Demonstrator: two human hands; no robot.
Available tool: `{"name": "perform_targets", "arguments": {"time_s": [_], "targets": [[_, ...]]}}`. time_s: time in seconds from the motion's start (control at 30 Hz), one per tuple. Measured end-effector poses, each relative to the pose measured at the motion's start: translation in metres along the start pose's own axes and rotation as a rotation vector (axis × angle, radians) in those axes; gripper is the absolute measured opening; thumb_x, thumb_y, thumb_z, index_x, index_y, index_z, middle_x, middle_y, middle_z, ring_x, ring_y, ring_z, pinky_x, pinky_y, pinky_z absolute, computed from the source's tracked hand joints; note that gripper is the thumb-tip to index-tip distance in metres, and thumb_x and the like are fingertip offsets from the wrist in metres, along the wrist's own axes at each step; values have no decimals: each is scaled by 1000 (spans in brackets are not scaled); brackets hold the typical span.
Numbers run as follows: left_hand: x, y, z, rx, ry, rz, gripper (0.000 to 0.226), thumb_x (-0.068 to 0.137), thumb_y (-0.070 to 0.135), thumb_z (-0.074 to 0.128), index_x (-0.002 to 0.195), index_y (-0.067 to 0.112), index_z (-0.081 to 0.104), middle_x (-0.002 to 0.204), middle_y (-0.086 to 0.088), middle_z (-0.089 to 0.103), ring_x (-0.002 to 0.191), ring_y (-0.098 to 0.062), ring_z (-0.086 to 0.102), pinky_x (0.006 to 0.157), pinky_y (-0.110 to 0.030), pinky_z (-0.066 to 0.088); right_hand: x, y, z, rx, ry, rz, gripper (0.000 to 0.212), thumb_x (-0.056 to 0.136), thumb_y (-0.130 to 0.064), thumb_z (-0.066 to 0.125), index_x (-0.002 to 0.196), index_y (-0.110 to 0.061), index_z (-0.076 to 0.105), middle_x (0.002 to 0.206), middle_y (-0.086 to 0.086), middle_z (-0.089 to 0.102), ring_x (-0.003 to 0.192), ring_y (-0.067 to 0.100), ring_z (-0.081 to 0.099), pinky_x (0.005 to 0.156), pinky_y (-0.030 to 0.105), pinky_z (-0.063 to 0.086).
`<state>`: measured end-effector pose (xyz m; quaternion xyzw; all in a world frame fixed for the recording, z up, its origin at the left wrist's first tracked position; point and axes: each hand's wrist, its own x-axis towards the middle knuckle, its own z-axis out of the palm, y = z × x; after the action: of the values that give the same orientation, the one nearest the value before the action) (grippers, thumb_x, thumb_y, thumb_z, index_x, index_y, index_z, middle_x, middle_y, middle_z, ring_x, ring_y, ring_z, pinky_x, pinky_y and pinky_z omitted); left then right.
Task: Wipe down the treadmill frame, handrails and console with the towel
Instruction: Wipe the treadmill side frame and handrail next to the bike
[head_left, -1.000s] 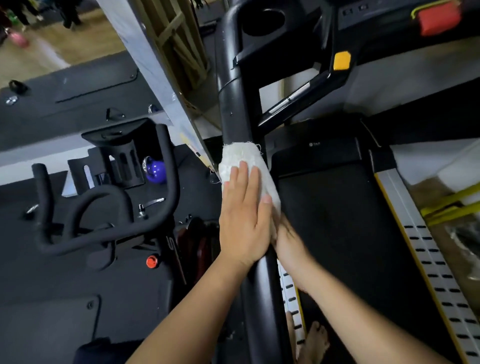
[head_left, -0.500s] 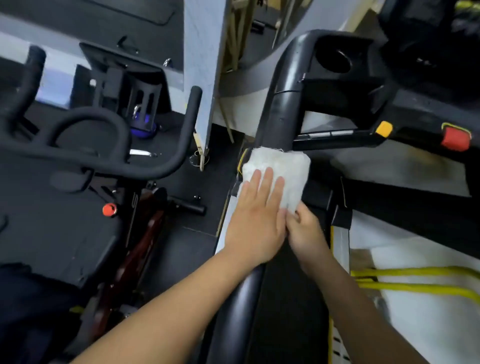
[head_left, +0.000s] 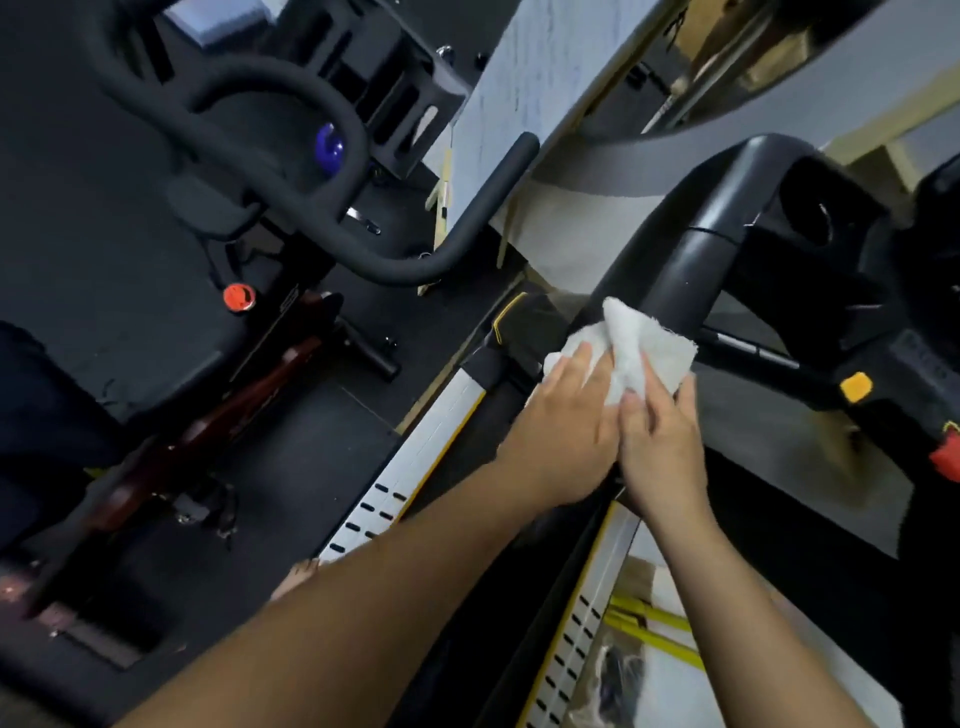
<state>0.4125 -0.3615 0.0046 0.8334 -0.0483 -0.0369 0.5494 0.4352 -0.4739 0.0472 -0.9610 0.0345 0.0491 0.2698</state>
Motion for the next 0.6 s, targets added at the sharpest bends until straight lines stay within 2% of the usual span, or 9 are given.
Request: {"name": "perform_targets", "arguments": {"time_s": [0.07,0.1,0.17,0.27,0.33,0.43,0.53,0.6], "targets": [[-29,-12,1,3,-14,3,69,100,45,7,156,5,15,164,-17,11,152,-27,8,124,-38,10,-26,4,0,-146,23,-105,42,99,-30,46,138,-42,49,163,-9,3,143,12,27,114,42,34],[-42,-19,2,-36,-36,-38,64,102,43,13,157,11,12,166,-11,6,153,-22,3,124,-35,6,-37,8,0,-208,25,-171,39,98,-27,50,136,-38,54,163,-9,6,147,14,21,115,44,31],[-57,-29,0,-144,-80,-120,59,105,34,29,158,20,6,166,0,-1,152,-11,-3,122,-26,0,-44,16,0,-277,7,-339,36,96,-26,51,131,-25,61,159,-5,25,148,14,17,119,44,22],[-42,-31,-6,-217,-109,-195,59,107,30,33,158,16,8,166,0,4,152,-12,1,119,-23,0,-15,13,-2,-371,-90,-530,44,91,-31,43,128,-14,62,146,-4,41,144,13,28,122,40,9],[-18,-40,-9,-317,-179,-292,57,107,34,31,158,17,10,166,2,6,152,-12,4,119,-23,2,13,-3,1,-447,-176,-536,48,89,-33,41,126,-14,64,141,-6,49,139,10,35,122,36,3],[-1,-51,-12,-498,-241,-391,67,98,56,26,158,31,8,165,14,5,151,-5,2,123,-31,4,33,-21,8,-569,-220,-537,50,83,-37,39,117,-18,70,133,-5,60,132,9,43,121,31,-1],[-15,-51,-14,-448,-265,-404,57,106,44,23,159,29,7,165,13,1,151,-4,-1,118,-25,1,23,-23,6,-563,-210,-537,46,89,-34,42,125,-18,65,136,-3,58,135,3,35,122,33,2],[-33,-51,-13,-431,-298,-407,54,108,38,20,158,27,3,165,12,-3,150,-3,-5,115,-19,-3,2,-19,7,-518,-194,-542,44,91,-33,41,127,-19,63,139,-4,54,140,7,30,122,38,5]]}}
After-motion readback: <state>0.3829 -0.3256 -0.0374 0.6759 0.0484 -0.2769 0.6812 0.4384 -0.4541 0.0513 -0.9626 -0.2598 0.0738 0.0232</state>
